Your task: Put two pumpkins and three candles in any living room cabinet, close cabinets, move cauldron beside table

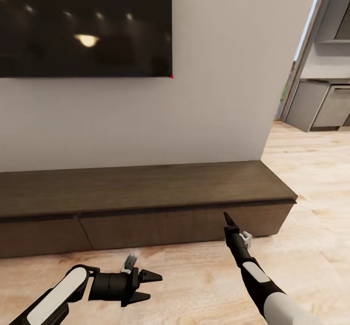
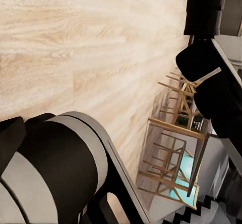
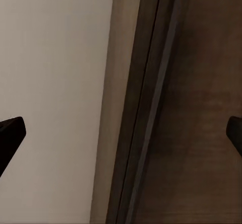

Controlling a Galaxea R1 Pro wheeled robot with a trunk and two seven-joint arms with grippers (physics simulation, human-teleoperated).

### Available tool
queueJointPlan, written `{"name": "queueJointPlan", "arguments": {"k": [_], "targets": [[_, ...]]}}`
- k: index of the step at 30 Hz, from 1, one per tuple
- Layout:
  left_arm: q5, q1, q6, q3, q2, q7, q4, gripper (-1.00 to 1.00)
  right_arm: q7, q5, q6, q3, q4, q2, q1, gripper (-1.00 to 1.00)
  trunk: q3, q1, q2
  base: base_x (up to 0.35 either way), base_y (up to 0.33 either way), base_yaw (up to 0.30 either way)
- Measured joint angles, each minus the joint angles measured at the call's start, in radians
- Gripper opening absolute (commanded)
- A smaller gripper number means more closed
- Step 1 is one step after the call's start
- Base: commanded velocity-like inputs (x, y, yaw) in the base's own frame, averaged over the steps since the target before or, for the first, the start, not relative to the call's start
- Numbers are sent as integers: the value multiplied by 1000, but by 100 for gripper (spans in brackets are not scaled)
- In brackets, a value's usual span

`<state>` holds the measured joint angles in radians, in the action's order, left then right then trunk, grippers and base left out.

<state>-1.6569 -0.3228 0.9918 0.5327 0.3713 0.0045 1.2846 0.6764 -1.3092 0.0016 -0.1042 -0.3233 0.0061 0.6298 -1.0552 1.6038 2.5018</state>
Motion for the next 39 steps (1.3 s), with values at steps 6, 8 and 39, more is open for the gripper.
{"name": "queueJointPlan", "arguments": {"k": [6, 8, 39], "targets": [[3, 0, 0, -1, 0, 0, -2, 100, -7, 2, -3, 0, 1, -1, 0, 100, 0, 0, 0, 57, 0, 0], [3, 0, 0, -1, 1, 0, -2, 100, -8, 4, -3, -2, 1, -3, 0, 100, 0, 0, 0, 46, 0, 0], [-11, 0, 2, -74, 10, -110, 3, 100, 16, 8, -7, 6, 70, -19, 0, 100, -43, 5, 3, 8, 0, 0]]}}
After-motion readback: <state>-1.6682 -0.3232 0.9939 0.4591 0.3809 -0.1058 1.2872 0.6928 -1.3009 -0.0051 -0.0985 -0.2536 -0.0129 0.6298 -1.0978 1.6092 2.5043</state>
